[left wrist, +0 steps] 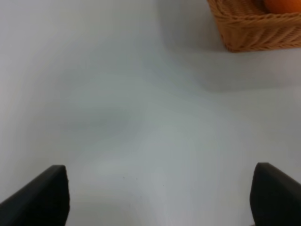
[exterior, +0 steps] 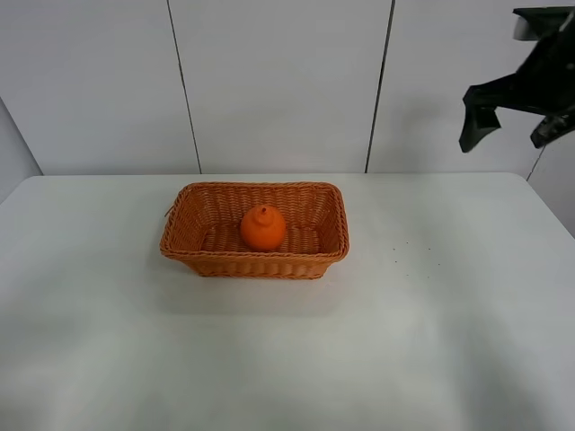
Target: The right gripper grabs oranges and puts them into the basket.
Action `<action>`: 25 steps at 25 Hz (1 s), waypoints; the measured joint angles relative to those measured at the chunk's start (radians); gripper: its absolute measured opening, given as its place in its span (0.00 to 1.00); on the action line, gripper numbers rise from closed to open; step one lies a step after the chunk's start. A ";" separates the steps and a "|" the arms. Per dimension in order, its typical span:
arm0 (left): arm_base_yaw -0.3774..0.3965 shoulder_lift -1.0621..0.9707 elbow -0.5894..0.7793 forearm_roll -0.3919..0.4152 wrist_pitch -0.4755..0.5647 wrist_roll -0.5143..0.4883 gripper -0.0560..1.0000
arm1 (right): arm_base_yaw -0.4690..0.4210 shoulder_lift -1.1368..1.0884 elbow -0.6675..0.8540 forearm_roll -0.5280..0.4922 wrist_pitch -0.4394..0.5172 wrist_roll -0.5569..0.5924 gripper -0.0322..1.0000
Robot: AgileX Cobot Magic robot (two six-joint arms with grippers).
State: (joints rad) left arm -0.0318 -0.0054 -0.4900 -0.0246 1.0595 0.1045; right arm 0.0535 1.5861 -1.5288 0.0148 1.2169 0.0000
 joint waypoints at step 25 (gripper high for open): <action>0.000 0.000 0.000 0.000 0.000 0.000 0.89 | 0.000 -1.432 1.031 0.001 -0.190 -0.009 0.70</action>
State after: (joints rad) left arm -0.0318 -0.0054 -0.4900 -0.0246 1.0595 0.1045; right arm 0.0535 0.1537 -0.4976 0.0158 1.0268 -0.0092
